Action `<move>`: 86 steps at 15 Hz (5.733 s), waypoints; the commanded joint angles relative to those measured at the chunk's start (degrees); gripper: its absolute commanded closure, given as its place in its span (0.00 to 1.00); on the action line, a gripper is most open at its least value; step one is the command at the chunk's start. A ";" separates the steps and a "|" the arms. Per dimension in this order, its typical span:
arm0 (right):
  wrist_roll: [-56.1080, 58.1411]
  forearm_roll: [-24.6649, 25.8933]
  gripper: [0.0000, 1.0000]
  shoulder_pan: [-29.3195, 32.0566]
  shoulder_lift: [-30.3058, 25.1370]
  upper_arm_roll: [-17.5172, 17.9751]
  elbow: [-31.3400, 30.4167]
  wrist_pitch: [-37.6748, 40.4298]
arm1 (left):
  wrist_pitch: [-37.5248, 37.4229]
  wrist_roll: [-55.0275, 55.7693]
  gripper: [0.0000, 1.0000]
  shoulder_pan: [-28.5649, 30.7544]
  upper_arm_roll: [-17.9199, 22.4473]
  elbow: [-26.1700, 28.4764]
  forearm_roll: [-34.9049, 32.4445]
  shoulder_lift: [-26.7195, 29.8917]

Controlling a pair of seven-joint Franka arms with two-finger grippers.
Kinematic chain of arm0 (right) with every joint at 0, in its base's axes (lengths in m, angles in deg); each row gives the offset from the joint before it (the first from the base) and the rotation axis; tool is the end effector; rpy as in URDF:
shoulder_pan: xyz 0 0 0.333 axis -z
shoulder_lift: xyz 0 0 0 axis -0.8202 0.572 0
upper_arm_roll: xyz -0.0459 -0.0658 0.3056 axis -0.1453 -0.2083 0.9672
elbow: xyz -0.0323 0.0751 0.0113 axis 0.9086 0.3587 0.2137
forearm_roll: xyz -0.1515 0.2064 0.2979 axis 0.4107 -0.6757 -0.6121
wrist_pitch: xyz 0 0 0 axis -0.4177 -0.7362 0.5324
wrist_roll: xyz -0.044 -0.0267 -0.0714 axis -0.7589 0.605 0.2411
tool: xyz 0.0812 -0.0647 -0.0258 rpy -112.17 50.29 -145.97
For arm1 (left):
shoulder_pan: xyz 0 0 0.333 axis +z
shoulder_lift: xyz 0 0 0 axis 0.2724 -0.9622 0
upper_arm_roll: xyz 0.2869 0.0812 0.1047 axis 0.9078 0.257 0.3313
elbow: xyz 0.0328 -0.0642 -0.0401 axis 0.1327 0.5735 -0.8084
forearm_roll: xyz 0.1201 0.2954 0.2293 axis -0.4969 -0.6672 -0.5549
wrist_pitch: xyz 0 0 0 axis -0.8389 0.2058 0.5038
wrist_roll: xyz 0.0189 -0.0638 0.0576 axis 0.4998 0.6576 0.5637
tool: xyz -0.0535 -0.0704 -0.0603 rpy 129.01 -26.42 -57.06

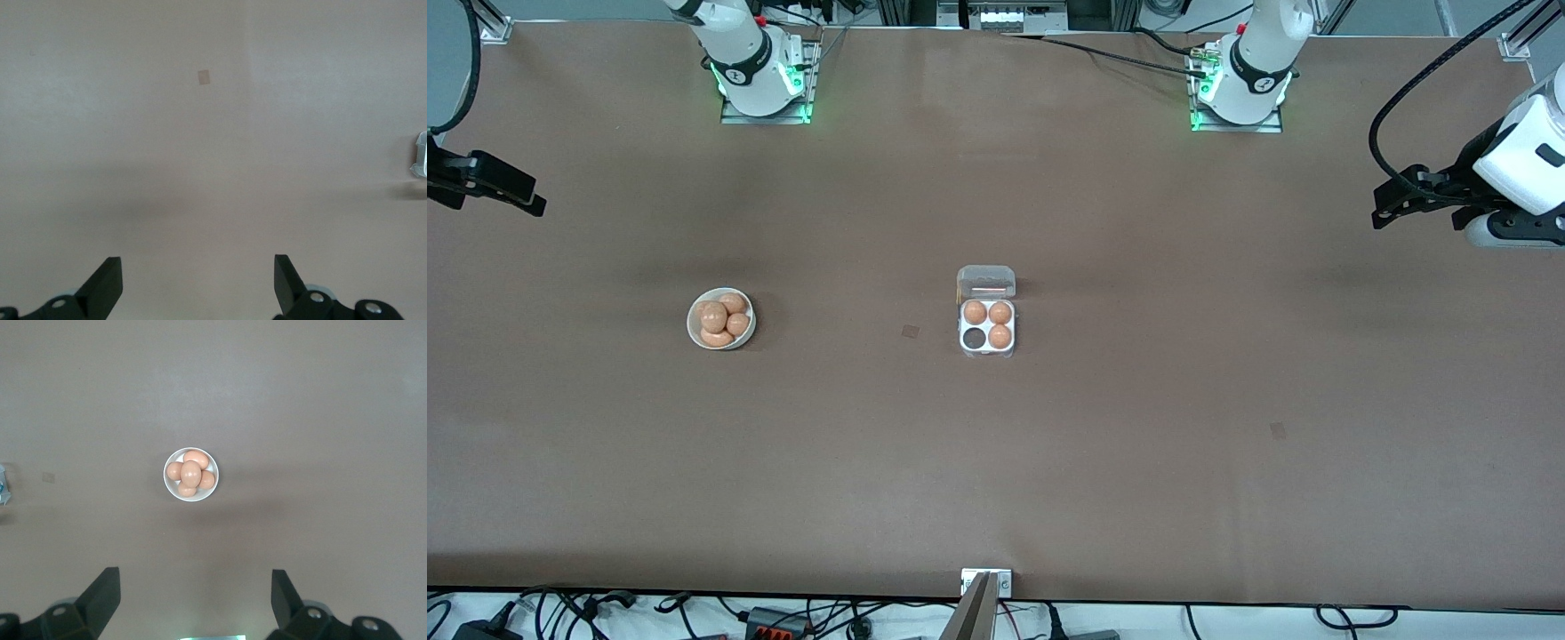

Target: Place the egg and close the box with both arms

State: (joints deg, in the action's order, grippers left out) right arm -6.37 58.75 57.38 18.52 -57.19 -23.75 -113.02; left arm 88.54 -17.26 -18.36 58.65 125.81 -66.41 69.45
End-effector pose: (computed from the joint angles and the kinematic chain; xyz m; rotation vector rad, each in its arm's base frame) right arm 0.5629 -0.0228 0.6341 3.1252 -0.1172 -0.0975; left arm 0.5558 -0.0278 0.6131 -3.1377 0.0083 0.0817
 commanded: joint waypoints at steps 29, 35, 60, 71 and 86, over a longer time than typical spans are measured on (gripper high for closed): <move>4.19 -5.40 0.00 1.68 41.63 -0.30 12.88 6.37 | -1.38 -0.19 0.00 -0.35 -0.48 -1.76 0.55 -1.00; 4.10 -5.84 0.00 1.59 44.71 -0.03 12.88 1.71 | -1.38 -0.01 0.00 -0.35 -0.48 -1.76 0.55 -1.00; 3.48 -9.97 0.47 1.33 47.17 -0.03 10.69 1.70 | -1.38 0.34 0.00 -0.44 -0.48 -1.76 0.55 -1.08; 3.57 -9.88 0.91 0.80 45.16 0.14 12.09 1.87 | -1.38 0.34 0.00 -0.35 -0.48 -1.76 0.55 -1.08; -14.16 -9.53 0.92 -20.01 36.27 0.32 15.52 -9.45 | -1.38 0.34 0.00 -0.44 -0.48 -1.76 0.55 -1.08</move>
State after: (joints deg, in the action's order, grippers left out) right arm -16.30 49.54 40.59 54.62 -56.45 -8.59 -119.67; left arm 88.30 -17.12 -18.73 58.22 125.74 -66.41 69.22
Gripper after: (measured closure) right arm 0.524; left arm 0.000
